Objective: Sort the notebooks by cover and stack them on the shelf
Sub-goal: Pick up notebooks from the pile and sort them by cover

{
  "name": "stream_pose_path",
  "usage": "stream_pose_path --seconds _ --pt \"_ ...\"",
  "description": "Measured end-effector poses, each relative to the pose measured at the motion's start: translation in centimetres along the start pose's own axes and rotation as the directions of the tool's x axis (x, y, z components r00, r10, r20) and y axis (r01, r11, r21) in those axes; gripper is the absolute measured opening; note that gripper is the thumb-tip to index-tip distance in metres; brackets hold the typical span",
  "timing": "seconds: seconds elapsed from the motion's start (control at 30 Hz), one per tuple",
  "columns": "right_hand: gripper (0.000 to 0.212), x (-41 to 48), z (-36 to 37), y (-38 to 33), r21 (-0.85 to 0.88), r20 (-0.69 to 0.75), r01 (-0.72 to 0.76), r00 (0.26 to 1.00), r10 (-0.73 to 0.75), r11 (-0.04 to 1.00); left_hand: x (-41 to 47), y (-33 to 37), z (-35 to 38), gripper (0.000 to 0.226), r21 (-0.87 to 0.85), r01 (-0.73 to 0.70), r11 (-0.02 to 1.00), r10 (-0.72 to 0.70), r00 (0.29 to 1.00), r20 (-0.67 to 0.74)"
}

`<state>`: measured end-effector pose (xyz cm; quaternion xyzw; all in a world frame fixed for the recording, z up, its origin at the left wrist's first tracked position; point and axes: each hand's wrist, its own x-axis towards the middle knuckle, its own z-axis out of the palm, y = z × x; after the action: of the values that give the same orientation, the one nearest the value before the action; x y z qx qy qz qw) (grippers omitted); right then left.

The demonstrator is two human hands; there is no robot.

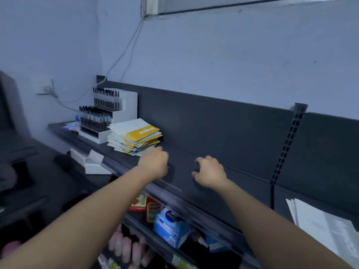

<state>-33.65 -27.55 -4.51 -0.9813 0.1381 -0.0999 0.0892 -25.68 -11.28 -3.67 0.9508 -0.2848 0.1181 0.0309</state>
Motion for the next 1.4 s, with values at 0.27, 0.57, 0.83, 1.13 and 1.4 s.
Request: stream_pose_path --seconds 0.27,0.57,0.83,1.13,1.4 --pt "0.048 8.0 3.5 -9.7 0.061 0.03 0.092 0.995 -0.094 0.994 3.3 -11.7 0.7 0.03 0.044 0.105 0.994 -0.104 0.994 -0.009" --pt "0.035 16.8 6.8 -15.0 0.113 0.056 0.116 0.991 -0.123 0.987 9.0 -19.5 2.9 0.025 0.048 0.142 0.989 -0.142 0.99 0.0" --pt "0.046 25.0 9.1 -16.2 0.168 0.064 0.105 0.991 -0.117 0.98 15.4 -23.3 4.5 0.029 0.067 0.183 0.981 -0.177 0.981 -0.081" --pt "0.048 29.2 10.7 -16.6 0.251 0.006 0.028 1.0 -0.031 0.967 20.1 -24.7 5.6 0.057 0.052 0.266 0.963 -0.265 0.964 -0.018" --pt "0.052 29.4 11.2 -16.8 0.448 0.001 -0.191 0.977 0.213 0.873 20.7 -24.6 5.2 0.081 0.088 0.189 0.978 -0.182 0.98 -0.081"
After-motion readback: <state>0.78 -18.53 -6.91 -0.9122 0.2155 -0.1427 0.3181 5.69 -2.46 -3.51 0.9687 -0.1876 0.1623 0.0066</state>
